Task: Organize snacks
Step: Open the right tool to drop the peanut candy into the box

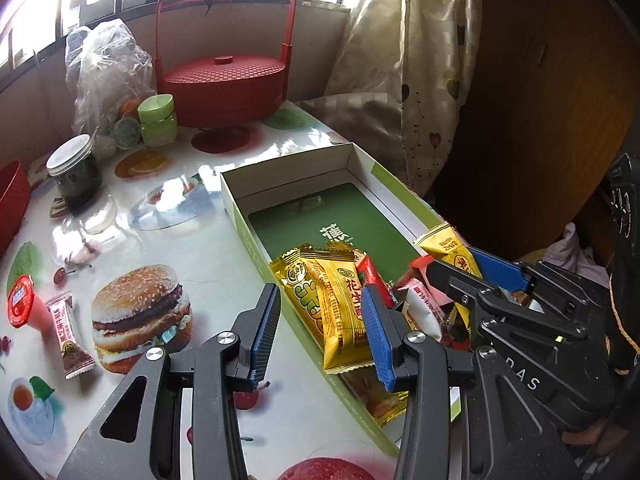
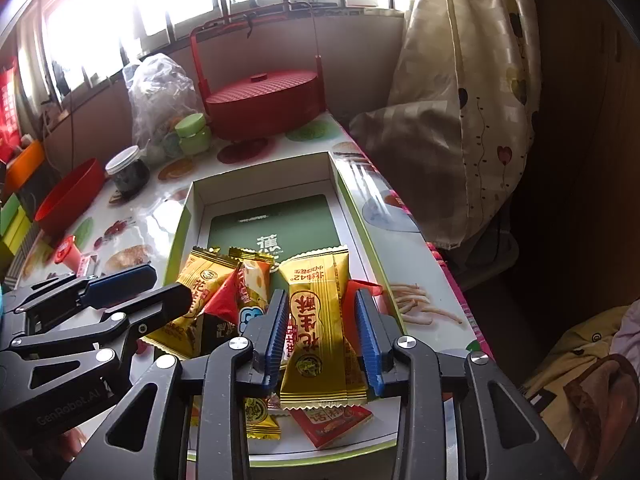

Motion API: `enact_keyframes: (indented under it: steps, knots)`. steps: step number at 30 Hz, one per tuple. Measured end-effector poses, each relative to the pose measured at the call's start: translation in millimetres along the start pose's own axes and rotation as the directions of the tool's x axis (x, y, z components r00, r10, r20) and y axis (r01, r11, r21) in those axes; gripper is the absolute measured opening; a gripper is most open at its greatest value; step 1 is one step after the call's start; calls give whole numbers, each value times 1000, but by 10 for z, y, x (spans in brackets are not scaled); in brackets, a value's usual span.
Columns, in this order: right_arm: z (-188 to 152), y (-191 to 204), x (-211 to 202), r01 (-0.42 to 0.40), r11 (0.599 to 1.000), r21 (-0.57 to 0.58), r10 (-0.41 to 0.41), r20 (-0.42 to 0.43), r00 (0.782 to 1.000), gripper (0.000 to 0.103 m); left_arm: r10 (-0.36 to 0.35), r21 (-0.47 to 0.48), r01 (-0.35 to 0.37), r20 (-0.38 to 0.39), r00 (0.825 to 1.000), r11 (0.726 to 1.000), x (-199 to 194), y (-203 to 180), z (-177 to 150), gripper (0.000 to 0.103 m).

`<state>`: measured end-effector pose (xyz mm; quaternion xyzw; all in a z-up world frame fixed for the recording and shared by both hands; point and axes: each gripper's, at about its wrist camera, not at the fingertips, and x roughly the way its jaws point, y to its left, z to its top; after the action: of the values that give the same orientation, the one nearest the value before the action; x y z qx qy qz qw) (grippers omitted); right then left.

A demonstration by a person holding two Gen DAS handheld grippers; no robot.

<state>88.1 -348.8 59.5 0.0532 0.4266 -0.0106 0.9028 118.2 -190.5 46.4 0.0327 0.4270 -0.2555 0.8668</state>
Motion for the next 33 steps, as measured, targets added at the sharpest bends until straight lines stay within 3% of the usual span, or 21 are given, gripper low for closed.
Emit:
enact_keyframes:
  steps: [24, 26, 27, 33]
  knots:
    - [15, 2, -106, 14, 999, 31, -14, 20, 1000, 50, -4, -36, 6, 37, 999, 999, -194, 91, -23, 44]
    - [20, 35, -133, 13, 1000, 27, -14, 24, 1000, 51, 0, -43, 2, 46, 999, 999, -243, 126, -28, 53]
    - [24, 53, -143, 12, 1000, 24, -12, 26, 1000, 52, 2, -48, 1, 52, 999, 999, -279, 151, -33, 61]
    - [60, 195, -210, -3, 1000, 5, 3, 45, 999, 53, 19, -74, -13, 76, 997, 997, -433, 294, -56, 63]
